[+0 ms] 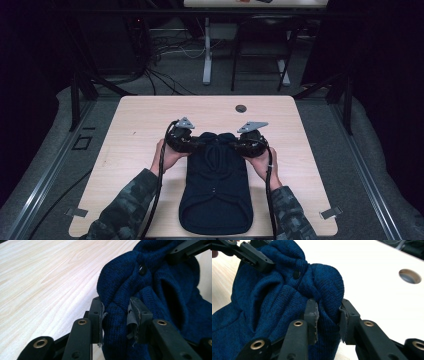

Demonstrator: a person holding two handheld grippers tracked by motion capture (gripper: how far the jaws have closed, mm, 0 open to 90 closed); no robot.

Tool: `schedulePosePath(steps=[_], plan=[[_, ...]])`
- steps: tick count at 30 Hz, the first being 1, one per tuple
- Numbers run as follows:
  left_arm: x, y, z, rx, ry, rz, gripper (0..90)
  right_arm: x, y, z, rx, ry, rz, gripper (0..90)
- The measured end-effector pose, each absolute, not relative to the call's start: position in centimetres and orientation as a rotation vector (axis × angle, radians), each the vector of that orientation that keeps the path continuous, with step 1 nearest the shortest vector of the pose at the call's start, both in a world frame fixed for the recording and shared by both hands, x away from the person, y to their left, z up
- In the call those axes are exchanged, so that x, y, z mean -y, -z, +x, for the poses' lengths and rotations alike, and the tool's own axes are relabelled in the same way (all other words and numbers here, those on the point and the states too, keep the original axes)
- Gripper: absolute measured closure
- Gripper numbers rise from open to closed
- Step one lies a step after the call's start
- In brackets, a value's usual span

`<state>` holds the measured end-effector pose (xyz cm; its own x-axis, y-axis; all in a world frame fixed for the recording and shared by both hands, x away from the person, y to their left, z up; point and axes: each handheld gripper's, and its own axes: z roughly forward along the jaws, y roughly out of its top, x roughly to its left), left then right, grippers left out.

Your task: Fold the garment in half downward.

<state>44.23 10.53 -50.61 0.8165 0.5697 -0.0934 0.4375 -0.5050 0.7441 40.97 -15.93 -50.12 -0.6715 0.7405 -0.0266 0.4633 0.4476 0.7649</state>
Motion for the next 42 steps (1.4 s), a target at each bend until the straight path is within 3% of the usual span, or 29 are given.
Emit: schedulePosePath(steps=[11,22,33,37,42], plan=[[-10.8,49.1,43.5,-0.688,-0.219,2.180,66.5,15.8,48.8,39.8,-2.293,-1.080,0.941,71.1],[-10.4,47.2,42.2,-0.580,-0.427,2.147,69.9,16.3,47.6,39.5,-2.313,-1.117,0.956,68.5],[-10.2,46.4,41.5,-0.509,-0.521,2.149,70.1,16.7,47.0,39.4,-2.355,-1.134,0.952,63.4],[-10.2,46.3,41.4,-0.491,-0.534,2.149,70.1,16.7,46.8,39.3,-2.337,-1.128,0.952,72.4],[-10.4,45.9,41.3,-0.484,-0.516,2.156,69.4,16.3,46.5,38.8,-2.287,-1.096,0.907,75.5]])
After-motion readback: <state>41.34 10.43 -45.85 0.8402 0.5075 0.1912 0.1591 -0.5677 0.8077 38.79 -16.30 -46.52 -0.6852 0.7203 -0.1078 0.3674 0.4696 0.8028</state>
